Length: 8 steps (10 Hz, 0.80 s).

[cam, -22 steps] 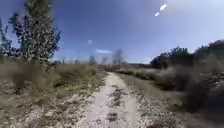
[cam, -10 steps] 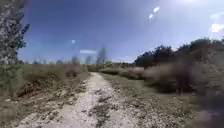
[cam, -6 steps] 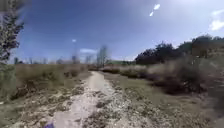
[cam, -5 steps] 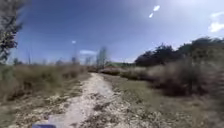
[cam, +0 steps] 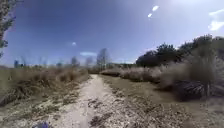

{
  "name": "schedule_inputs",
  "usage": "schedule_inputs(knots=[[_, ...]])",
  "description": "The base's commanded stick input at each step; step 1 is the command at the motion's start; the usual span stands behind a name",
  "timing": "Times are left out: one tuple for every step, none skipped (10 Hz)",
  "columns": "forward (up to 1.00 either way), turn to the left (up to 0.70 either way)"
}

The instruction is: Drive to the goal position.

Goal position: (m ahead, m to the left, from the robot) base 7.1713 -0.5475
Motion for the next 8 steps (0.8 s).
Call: schedule_inputs(knots=[[0.70,0.00],[0.70,0.00],[0.70,0.00],[0.70,0.00],[0.70,0.00],[0.70,0.00],[0.70,0.00],[0.70,0.00]])
